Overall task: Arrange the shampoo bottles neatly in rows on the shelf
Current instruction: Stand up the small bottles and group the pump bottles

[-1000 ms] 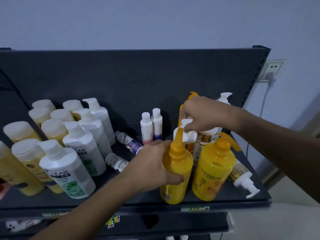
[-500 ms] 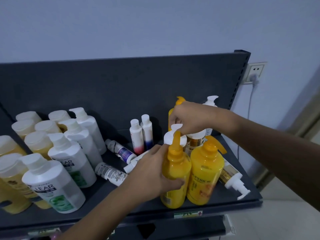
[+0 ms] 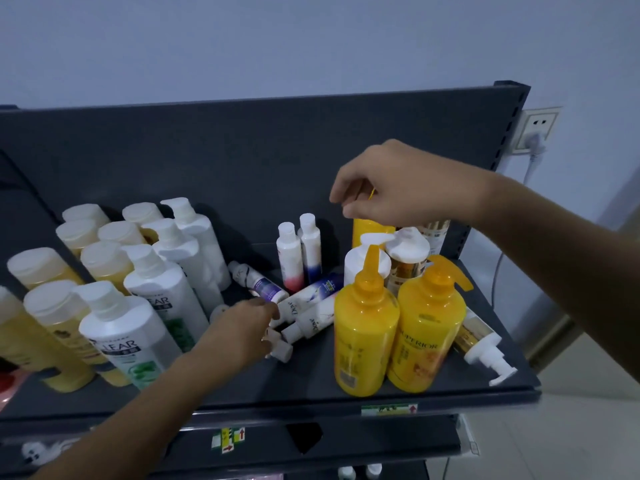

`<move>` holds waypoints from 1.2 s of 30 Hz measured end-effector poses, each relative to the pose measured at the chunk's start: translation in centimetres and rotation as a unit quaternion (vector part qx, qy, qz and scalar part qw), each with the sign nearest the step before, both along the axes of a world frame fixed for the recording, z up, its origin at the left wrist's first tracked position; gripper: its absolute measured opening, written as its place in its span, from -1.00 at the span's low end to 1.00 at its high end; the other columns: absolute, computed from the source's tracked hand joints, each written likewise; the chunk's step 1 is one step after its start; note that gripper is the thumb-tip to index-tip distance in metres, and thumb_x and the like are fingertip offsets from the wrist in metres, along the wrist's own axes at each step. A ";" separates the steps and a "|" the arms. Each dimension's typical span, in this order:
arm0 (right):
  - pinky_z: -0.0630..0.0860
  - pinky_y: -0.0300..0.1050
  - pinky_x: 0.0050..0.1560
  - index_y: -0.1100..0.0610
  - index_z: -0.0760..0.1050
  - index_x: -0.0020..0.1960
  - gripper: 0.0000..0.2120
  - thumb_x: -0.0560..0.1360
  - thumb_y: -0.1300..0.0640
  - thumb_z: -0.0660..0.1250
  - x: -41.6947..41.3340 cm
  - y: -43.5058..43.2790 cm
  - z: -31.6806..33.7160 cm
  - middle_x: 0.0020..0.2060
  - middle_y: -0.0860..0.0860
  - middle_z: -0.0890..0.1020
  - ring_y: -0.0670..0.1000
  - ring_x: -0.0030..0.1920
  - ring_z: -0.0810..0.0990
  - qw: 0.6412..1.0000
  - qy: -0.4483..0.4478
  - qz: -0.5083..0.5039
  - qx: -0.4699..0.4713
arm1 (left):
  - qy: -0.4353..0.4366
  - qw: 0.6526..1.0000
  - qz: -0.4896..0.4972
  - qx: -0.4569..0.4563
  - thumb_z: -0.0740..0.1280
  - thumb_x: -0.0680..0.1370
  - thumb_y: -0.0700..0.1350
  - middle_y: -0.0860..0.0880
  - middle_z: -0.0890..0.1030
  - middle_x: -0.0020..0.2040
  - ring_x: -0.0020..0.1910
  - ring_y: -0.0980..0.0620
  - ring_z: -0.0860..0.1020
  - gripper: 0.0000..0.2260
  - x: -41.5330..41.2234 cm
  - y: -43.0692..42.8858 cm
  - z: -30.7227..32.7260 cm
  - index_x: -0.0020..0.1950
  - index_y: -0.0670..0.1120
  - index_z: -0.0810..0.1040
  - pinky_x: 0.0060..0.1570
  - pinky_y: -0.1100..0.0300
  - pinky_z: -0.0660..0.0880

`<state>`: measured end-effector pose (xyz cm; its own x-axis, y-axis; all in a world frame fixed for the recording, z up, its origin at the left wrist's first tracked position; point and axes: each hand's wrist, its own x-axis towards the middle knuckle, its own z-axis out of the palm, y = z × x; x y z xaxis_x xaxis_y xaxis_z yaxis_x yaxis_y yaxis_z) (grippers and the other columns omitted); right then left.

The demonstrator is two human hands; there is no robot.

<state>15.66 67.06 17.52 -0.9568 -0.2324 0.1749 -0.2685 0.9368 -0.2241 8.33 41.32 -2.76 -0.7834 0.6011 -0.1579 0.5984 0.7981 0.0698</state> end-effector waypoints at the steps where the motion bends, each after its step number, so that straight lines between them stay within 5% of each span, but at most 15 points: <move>1: 0.60 -0.24 0.02 0.02 0.67 0.19 -0.78 0.56 0.11 0.42 -0.3 -1.1 0.1 -0.05 -0.17 0.69 -0.17 -0.05 0.66 1.000 -0.003 0.007 -0.001 | 0.005 1.000 -0.012 -0.026 0.41 0.46 0.01 0.00 0.55 0.26 0.25 -0.07 0.54 -0.56 -0.1 -0.1 -0.8 0.34 0.04 0.51 0.18 0.02 0.51; 12: 0.59 -0.07 0.05 0.07 0.63 0.24 -0.69 0.53 0.00 0.44 -2.9 -7.5 -2.2 -0.09 -0.09 0.69 -0.05 -0.03 0.64 0.993 -0.092 -0.019 0.073 | 0.113 0.977 -0.135 -0.120 0.43 0.50 0.00 -0.08 0.51 0.32 0.30 -0.16 0.47 -0.43 -0.1 0.0 -3.3 0.48 -0.06 0.36 0.22 -0.02 0.38; 15: 0.57 -0.04 -0.03 0.09 0.61 0.20 -0.72 0.53 0.02 0.41 -3.5 -10.6 -4.4 -0.08 0.03 0.64 0.10 0.04 0.60 0.986 -0.111 -0.032 0.120 | 0.119 0.971 -0.174 -0.111 0.63 0.22 -0.04 -0.10 0.64 0.13 0.04 -0.18 0.61 -0.30 -0.3 -0.8 -3.5 0.32 -0.12 0.52 -0.02 -0.02 0.53; 18: 0.30 -0.13 -0.25 0.18 0.51 -0.06 -0.83 0.56 0.07 0.38 -4.1 -13.2 -7.8 -0.25 0.05 0.39 0.08 -0.20 0.40 0.964 -0.181 -0.072 0.181 | 0.164 0.964 -0.202 -0.050 0.65 -0.03 -0.17 -0.08 0.68 -0.13 -0.25 -0.13 0.62 -0.34 -0.6 -2.0 -4.1 0.07 -0.12 0.65 -0.33 0.05 0.56; 21: 0.29 -0.12 -0.35 0.13 0.25 -0.28 -0.65 0.57 0.14 0.36 -4.6 -13.7 -11.3 -0.29 0.02 0.35 0.01 -0.32 0.38 0.946 -0.230 -0.102 0.206 | 0.159 0.970 -0.185 -0.002 0.60 0.14 -0.18 -0.09 0.65 -0.05 -0.15 -0.15 0.61 -0.38 -0.6 -3.4 -3.4 0.19 -0.08 0.63 -0.34 0.02 0.58; 24: 0.43 -0.05 -0.19 0.16 0.47 0.00 -0.89 0.53 0.20 0.39 -5.2 -13.9 -14.1 -0.06 0.05 0.52 0.12 -0.05 0.58 0.936 -0.238 -0.116 0.230 | 0.131 0.983 -0.115 0.057 0.52 0.37 -0.09 -0.10 0.58 0.05 -0.07 -0.17 0.59 -0.53 -0.6 -5.0 -0.1 0.26 -0.03 0.55 -0.32 0.01 0.59; 26: 0.45 -0.03 -0.12 0.17 0.52 0.17 -0.77 0.53 0.18 0.41 -5.5 -14.3 -15.9 0.04 0.05 0.57 0.14 0.09 0.62 0.931 -0.250 -0.108 0.245 | 0.114 0.988 -0.068 0.083 0.42 0.51 0.03 -0.09 0.57 0.12 -0.01 -0.18 0.61 -0.60 -0.8 -5.7 2.4 0.30 -0.01 0.47 -0.22 0.03 0.53; 30: 0.36 -0.01 -0.07 0.19 0.50 0.32 -0.68 0.58 0.19 0.34 -5.7 -14.7 -19.4 0.27 0.12 0.55 0.19 0.24 0.58 0.919 -0.238 -0.061 0.308 | 0.089 0.995 -0.006 0.047 0.43 0.52 0.16 -0.11 0.57 0.16 0.10 -0.14 0.58 -0.55 -1.7 -6.0 6.0 0.29 -0.06 0.47 -0.12 0.08 0.42; 36: 0.38 0.00 -0.14 0.17 0.56 0.20 -0.77 0.56 0.31 0.30 -5.4 -14.4 -20.7 0.19 0.12 0.60 0.16 0.15 0.63 0.902 -0.182 0.000 0.392 | 0.066 0.997 -0.026 0.037 0.43 0.53 0.10 -0.06 0.55 0.17 0.11 -0.09 0.57 -0.64 -3.5 -6.2 6.9 0.26 -0.04 0.57 -0.10 0.13 0.42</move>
